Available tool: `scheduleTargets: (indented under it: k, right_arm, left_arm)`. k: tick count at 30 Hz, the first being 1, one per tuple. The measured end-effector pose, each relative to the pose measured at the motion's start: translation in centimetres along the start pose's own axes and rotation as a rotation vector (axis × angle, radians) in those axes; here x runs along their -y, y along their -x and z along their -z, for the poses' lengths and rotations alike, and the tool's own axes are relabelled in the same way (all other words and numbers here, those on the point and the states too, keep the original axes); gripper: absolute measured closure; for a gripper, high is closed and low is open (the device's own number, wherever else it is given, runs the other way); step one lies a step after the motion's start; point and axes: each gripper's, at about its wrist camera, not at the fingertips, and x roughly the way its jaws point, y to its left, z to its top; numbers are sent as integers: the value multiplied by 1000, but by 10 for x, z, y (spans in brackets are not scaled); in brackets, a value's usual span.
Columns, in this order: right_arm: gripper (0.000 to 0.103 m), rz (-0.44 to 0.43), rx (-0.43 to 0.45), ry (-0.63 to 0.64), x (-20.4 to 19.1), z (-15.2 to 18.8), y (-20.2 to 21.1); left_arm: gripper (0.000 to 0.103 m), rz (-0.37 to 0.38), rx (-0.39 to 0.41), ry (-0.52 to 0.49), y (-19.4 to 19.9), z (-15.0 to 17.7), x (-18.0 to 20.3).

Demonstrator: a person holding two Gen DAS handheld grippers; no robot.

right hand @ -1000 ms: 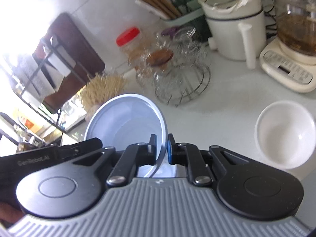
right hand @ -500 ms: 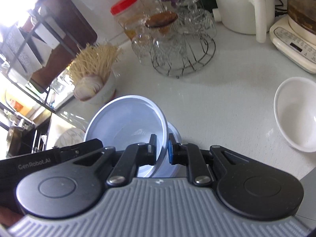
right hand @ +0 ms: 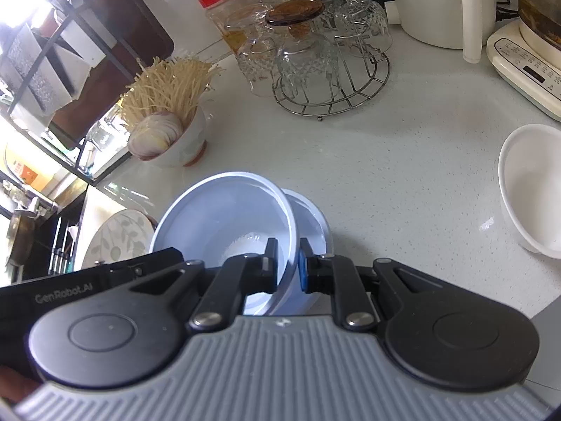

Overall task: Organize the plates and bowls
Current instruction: 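Lower the second blue bowl into the first bowl and open both grippers, then withdraw both tools and move them toward the white ceramic bowl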

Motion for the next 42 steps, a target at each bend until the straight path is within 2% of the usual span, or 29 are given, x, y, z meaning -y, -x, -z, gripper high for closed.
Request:
scheduleTargets:
  k: [2,3,4,6,8,10,11,19,28,35,42]
  right_arm:
    - [87,23,-6,14,-3,-1,0]
    - [87,32,-6,24,-4,-2,0]
    - [87,31,-5,27,-5,-2,0]
    - [87,23,-4,20,-4,-4,1]
    - [79,26,6,15,-4,-4,3]
    - [65,25,29,15,-4,-3,8]
    - [63,22,37,12,-4,-3,10]
    - [63,-7,148,35,-15,-7,47]
    - [63,14,273,60,-25,-1,95]
    - [63,49,353,58,-24,14,127]
    - [63,89,423,34,-16,30,156]
  left_arm:
    - [73,-27,0,3,0,-1,1]
    - [60,-38,6,4,1,-2,1]
    - [58,-36,14,5,2,-2,1]
    - [58,-33,25,3,5,-4,2]
    - [58,-37,33,-10,7,-4,4]
    - [58,-34,36,-24,10,-5,6]
    - [58,-31,41,-32,12,-5,8]
    - [58,4,102,-96,40,-10,24]
    - [58,49,178,-169,83,-9,48]
    - [58,93,196,-220,109,-4,63]
    - [58,142,183,-287,114,9,84]
